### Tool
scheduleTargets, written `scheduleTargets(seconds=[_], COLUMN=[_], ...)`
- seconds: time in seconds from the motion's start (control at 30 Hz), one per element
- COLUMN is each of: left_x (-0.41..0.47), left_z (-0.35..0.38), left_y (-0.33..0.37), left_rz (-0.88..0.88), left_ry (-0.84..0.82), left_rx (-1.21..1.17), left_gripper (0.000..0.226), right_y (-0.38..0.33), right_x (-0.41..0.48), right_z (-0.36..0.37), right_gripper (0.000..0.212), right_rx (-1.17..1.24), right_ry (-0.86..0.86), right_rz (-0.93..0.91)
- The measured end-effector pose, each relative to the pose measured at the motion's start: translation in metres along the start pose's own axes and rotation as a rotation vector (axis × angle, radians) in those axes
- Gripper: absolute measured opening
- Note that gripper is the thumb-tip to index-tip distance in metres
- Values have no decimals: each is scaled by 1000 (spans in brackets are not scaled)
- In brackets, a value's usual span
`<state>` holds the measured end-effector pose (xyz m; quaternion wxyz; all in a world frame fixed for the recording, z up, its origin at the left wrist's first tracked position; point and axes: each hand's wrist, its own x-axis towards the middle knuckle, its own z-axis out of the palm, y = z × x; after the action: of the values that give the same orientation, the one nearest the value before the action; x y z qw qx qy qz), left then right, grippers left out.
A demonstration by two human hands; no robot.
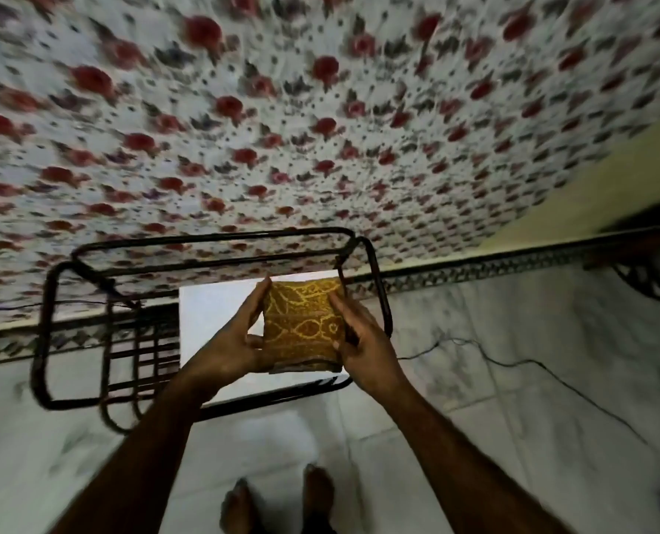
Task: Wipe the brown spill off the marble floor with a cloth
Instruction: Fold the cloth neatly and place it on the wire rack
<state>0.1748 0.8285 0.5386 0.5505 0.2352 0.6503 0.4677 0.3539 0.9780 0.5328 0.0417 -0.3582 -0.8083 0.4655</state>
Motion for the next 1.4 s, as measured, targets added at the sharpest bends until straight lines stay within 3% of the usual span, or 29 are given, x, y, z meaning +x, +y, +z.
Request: scheduleTargets(seconds=[0.4, 0.63, 0.83, 0.93, 1.1, 1.2, 1.4], left_x=[131, 165, 170, 160, 155, 151, 151], left_z=[21, 21, 35, 43, 40, 38, 44], left_y=[-113, -144, -151, -155, -168, -176, -181], left_rz=[-49, -136, -67, -33, 50, 62, 65], left_ry=[63, 133, 223, 354, 292, 279, 299], left_rx=[232, 352, 506, 787, 1032, 1183, 1258], left_gripper=[119, 121, 139, 113, 87, 74, 72], right_y=[134, 160, 164, 160, 151, 152, 152], right_x=[78, 106, 108, 105, 102, 101, 102], right_z=[51, 73, 86, 92, 94, 96, 99], right_gripper=[88, 88, 86, 86, 90, 91, 89], right_rx=[-97, -131, -185, -340, -680, -682, -659], right_ry=[-107, -141, -79, -70, -64, -141, -183], right_rz=[114, 118, 171, 196, 167, 179, 206])
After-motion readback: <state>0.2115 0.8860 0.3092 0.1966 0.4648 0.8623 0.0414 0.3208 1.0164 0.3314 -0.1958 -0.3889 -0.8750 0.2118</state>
